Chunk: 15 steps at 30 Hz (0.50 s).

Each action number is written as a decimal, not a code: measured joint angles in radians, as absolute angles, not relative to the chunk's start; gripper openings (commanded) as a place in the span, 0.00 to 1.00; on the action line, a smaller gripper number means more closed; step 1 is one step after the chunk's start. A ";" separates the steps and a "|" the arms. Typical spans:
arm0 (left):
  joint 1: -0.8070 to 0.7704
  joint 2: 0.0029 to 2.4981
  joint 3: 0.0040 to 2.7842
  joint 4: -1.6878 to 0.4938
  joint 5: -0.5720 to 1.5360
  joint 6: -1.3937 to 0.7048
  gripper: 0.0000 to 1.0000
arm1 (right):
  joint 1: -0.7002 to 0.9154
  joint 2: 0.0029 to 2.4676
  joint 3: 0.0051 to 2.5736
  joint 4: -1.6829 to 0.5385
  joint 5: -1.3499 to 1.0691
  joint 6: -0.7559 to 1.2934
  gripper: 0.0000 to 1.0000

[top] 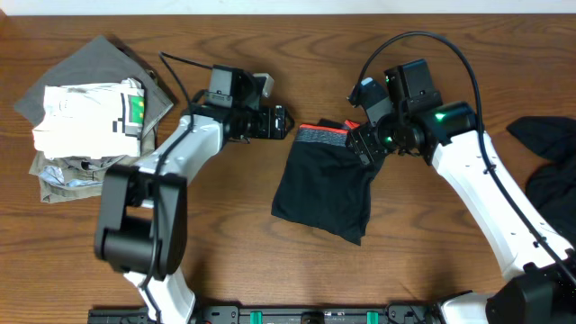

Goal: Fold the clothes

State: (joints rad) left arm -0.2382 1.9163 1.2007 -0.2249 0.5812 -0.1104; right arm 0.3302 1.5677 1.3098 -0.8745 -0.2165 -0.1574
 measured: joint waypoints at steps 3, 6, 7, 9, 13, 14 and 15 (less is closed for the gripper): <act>-0.253 1.954 1.201 -0.204 0.609 -0.104 0.89 | 0.328 1.588 1.310 -0.887 -0.152 -0.091 0.57; -0.268 1.970 1.201 -0.184 0.628 -0.103 0.90 | 0.314 1.625 1.310 -0.895 -0.099 -0.024 0.50; -0.274 1.972 1.201 -0.175 0.632 -0.103 0.90 | 0.304 1.642 1.310 -0.897 -0.088 -0.004 0.48; -0.285 1.974 1.201 -0.163 0.643 -0.103 0.90 | 0.284 1.675 1.310 -0.905 -0.068 0.028 0.48; -0.306 1.984 1.201 -0.132 0.655 -0.103 0.90 | 0.253 1.751 1.310 -0.911 -0.048 0.063 0.48; -0.310 1.989 1.201 -0.126 0.656 -0.103 0.90 | 0.251 1.766 1.310 -0.911 -0.045 0.067 0.48; -0.313 1.997 1.201 -0.122 0.656 -0.103 0.90 | 0.251 1.789 1.310 -0.911 -0.043 0.071 0.48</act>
